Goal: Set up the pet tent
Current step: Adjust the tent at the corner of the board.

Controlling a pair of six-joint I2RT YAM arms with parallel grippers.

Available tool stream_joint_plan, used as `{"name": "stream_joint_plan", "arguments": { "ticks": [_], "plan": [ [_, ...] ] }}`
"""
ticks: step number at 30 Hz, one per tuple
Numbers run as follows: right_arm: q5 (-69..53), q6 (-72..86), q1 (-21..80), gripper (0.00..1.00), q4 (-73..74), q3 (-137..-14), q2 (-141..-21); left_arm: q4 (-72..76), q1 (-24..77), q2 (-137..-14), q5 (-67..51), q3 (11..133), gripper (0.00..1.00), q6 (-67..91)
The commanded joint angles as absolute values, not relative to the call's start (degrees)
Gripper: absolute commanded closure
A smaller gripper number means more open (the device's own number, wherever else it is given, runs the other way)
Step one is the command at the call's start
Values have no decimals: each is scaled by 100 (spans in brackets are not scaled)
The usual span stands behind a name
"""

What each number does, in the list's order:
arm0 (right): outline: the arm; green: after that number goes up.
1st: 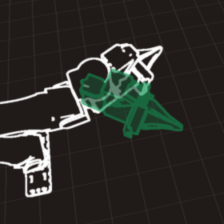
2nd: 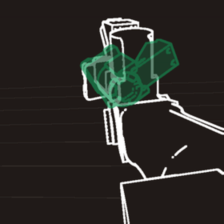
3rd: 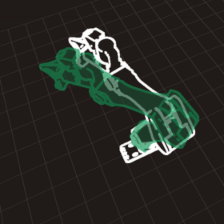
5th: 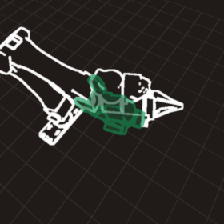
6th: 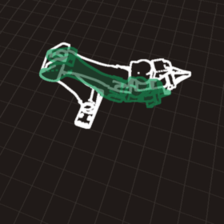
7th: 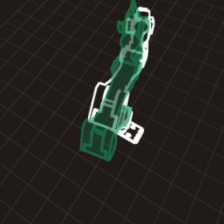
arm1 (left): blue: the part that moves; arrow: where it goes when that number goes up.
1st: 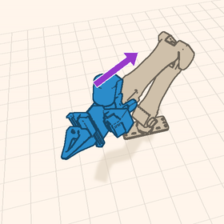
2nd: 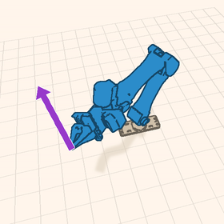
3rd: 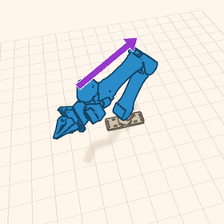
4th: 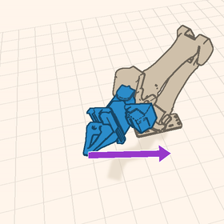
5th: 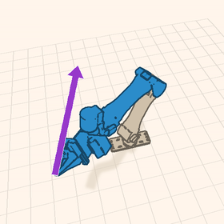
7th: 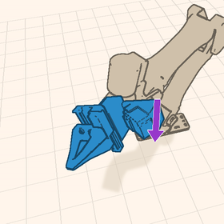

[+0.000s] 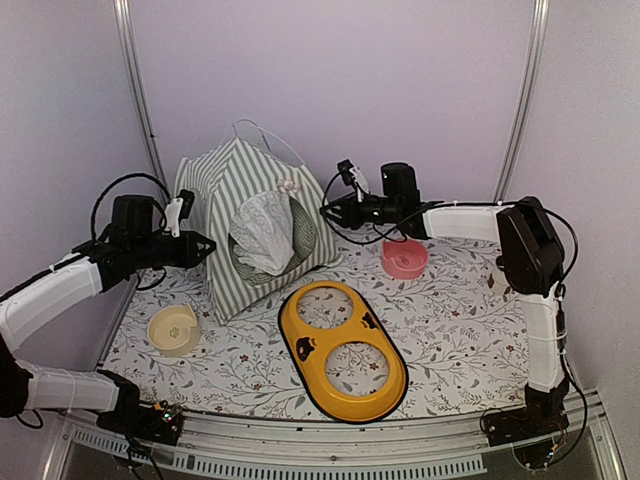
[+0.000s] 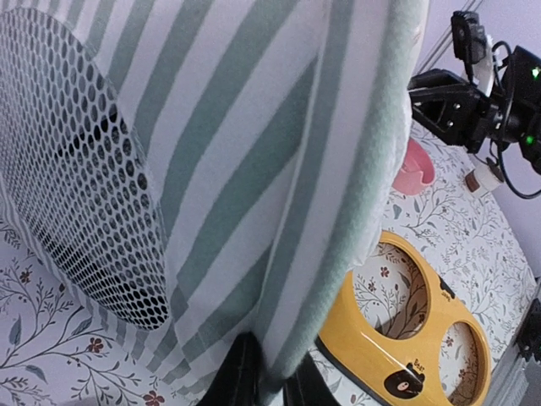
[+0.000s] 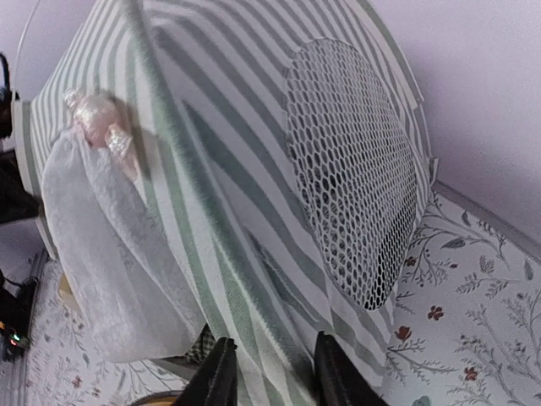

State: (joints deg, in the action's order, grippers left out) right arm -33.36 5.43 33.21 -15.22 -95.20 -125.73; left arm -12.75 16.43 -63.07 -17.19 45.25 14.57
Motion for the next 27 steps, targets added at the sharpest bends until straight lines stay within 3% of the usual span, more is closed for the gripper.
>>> {"name": "stream_joint_plan", "arguments": {
  "ticks": [1, 3, 6, 12, 22, 27],
  "plan": [
    [-3515, 572, 3427, 84, -1384, -9562, -12484, -1137, 1545, -6466, -1463, 4632, 88, 1559],
    [-3243, 563, 3438, 93, -1367, -9283, -12190, -1107, 1541, -6581, -1430, 4708, 91, 1541],
    [-2899, 621, 3437, 100, -1343, -8827, -11671, -1035, 1546, -6728, -1347, 4822, 92, 1521],
    [-2459, 797, 3461, 100, -1321, -7901, -10870, -895, 1541, -7050, -1317, 5062, 89, 1526],
    [-2242, 1050, 3572, 100, -1312, -7294, -10571, -956, 1984, -6005, -1032, 4949, 32, 1563],
    [-2215, 1079, 3612, 100, -1272, -7336, -10584, -1127, 2799, -5506, -387, 4663, 22, 1461]
  ]
}}
